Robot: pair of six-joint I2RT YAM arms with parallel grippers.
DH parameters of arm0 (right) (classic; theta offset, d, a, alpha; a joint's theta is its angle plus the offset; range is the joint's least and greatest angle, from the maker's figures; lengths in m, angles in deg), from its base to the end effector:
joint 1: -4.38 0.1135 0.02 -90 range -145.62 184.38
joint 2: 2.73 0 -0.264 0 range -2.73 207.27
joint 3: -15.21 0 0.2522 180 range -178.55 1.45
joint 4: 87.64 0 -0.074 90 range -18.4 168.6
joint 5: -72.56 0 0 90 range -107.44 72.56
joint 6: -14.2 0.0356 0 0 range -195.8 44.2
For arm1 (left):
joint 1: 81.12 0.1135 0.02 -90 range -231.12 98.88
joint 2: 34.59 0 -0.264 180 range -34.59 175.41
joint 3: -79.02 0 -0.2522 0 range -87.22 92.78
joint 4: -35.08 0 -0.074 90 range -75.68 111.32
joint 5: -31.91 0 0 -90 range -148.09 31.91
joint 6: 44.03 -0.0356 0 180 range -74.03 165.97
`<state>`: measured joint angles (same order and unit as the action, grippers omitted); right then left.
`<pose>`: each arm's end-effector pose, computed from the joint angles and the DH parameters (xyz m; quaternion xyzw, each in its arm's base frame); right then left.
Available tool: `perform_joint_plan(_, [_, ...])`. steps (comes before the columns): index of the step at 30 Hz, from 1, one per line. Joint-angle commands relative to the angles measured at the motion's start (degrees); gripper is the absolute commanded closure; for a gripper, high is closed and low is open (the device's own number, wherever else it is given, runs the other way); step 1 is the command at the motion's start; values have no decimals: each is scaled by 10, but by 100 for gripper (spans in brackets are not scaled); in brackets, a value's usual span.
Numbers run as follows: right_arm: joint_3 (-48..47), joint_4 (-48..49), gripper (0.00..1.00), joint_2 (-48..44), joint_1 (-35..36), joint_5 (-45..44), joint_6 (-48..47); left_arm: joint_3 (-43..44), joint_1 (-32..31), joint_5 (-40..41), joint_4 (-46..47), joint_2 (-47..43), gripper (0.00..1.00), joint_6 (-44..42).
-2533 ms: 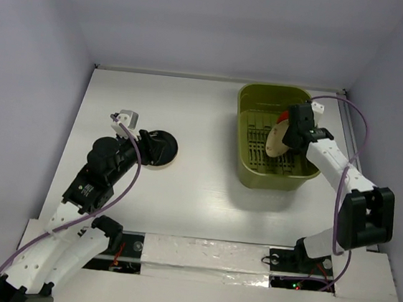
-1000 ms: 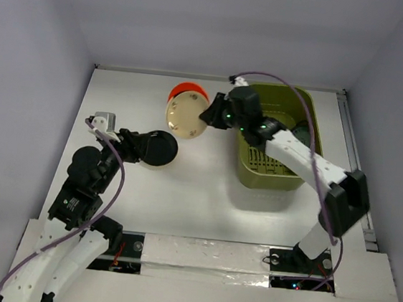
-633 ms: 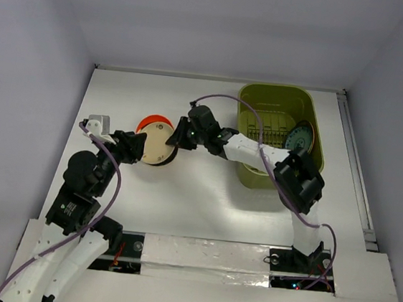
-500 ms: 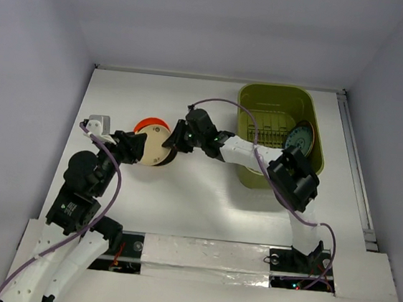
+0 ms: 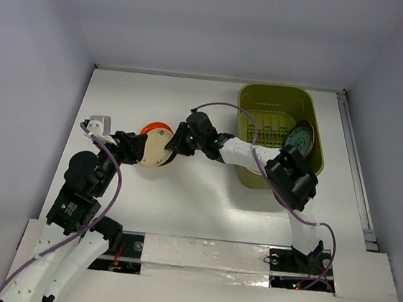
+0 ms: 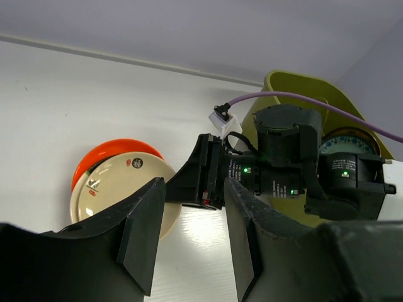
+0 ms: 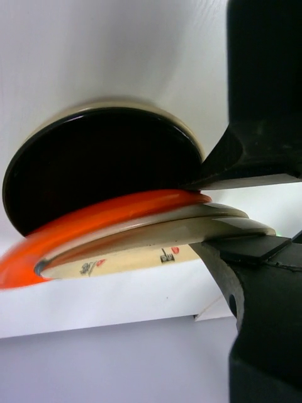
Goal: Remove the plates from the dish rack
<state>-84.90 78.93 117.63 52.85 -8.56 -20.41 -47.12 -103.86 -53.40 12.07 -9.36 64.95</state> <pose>0.3147 0.3636 0.1935 0.0166 0.8796 0.4125 0.2364 0.1040 -0.0404 0.3576 -0.0083 0.6717 -0.2379 0.7016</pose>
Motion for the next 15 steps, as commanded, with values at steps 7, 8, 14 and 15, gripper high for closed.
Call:
perform_joint_plan(7, [1,17,54,-2,6,-6,-12,-3,3,-8,25,-9,61,3])
perform_joint_plan(8, [1,12,51,-4,6,-17,-20,-2,3,-9,24,-10,61,3])
perform_joint_plan(14, [6,-31,29,-36,11,-72,-50,-3,3,-13,26,-11,61,2])
perform_joint_plan(15, [7,-42,25,-40,11,-79,-59,-3,3,-13,26,-12,61,3])
